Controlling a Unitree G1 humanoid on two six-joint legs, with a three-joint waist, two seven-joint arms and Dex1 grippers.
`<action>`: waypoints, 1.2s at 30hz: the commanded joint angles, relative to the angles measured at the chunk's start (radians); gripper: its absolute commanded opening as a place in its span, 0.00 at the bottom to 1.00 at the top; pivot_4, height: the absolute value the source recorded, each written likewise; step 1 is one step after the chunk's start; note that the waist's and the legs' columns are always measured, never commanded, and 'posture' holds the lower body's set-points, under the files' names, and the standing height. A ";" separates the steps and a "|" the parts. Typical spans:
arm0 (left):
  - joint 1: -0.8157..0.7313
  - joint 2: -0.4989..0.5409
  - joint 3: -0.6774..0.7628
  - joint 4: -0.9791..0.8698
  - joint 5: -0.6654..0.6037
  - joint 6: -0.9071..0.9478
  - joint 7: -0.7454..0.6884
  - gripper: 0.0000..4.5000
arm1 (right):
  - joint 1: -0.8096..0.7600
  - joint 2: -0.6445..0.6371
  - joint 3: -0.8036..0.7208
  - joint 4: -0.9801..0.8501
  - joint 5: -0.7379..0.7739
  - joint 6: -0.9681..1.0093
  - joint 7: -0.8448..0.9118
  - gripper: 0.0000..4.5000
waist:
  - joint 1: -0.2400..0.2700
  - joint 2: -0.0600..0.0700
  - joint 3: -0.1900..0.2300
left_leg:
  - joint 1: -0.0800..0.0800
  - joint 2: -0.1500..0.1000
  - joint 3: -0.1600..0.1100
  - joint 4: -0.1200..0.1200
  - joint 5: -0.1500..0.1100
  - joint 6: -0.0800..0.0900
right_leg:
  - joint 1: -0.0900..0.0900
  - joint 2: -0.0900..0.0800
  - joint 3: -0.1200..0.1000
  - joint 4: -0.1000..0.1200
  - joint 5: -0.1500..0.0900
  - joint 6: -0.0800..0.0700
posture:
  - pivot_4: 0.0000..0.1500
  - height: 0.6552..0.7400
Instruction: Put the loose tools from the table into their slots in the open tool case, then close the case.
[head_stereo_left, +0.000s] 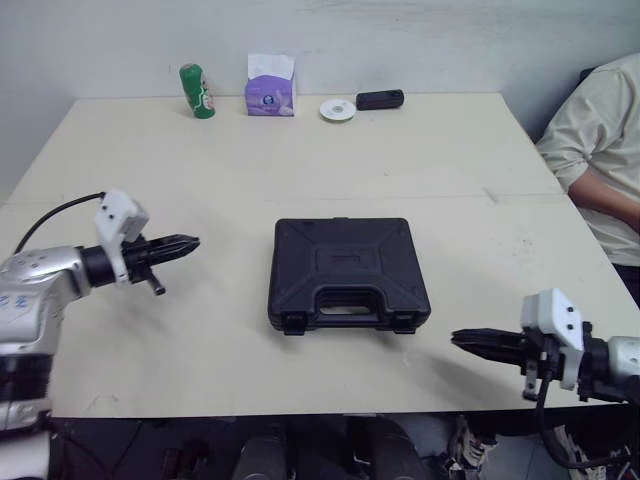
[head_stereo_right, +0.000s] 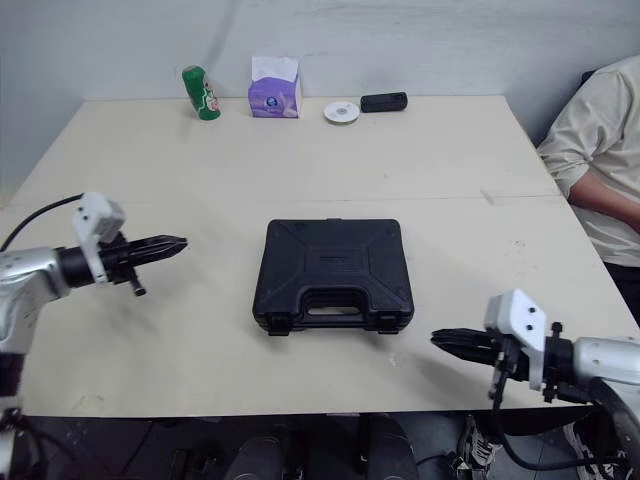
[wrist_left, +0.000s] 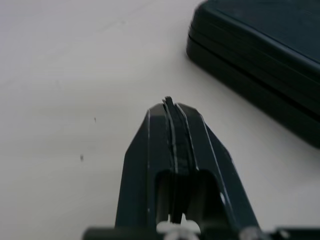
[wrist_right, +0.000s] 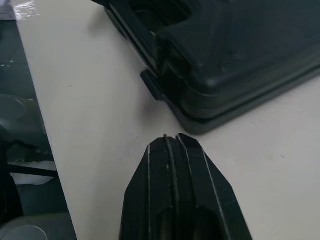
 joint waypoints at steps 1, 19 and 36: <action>-0.172 -0.070 -0.080 0.177 0.079 -0.072 -0.020 0.00 | -0.051 0.022 0.094 0.003 -0.048 -0.026 -0.013 0.01 | 0.001 -0.003 0.000 | 0.000 0.000 0.000 0.001 0.000 0.000 | 0.000 0.000 0.000 0.001 0.000 0.000 | 1.00 0.86; -0.598 -0.390 -0.190 0.937 0.376 -0.538 0.083 0.00 | -0.179 0.082 0.277 0.111 -0.191 -0.117 -0.033 0.01 | -0.002 -0.014 0.004 | -0.001 -0.001 0.003 0.003 0.002 0.005 | 0.000 0.000 -0.005 0.002 0.002 0.004 | 1.00 0.86; -0.561 -0.424 -0.157 0.926 0.375 -0.591 -0.110 0.00 | -0.299 0.100 0.277 0.256 -0.259 -0.140 -0.072 0.01 | -0.004 -0.014 0.005 | -0.001 -0.001 0.003 0.004 0.002 0.005 | 0.000 0.000 -0.006 0.003 0.002 0.004 | 1.00 0.86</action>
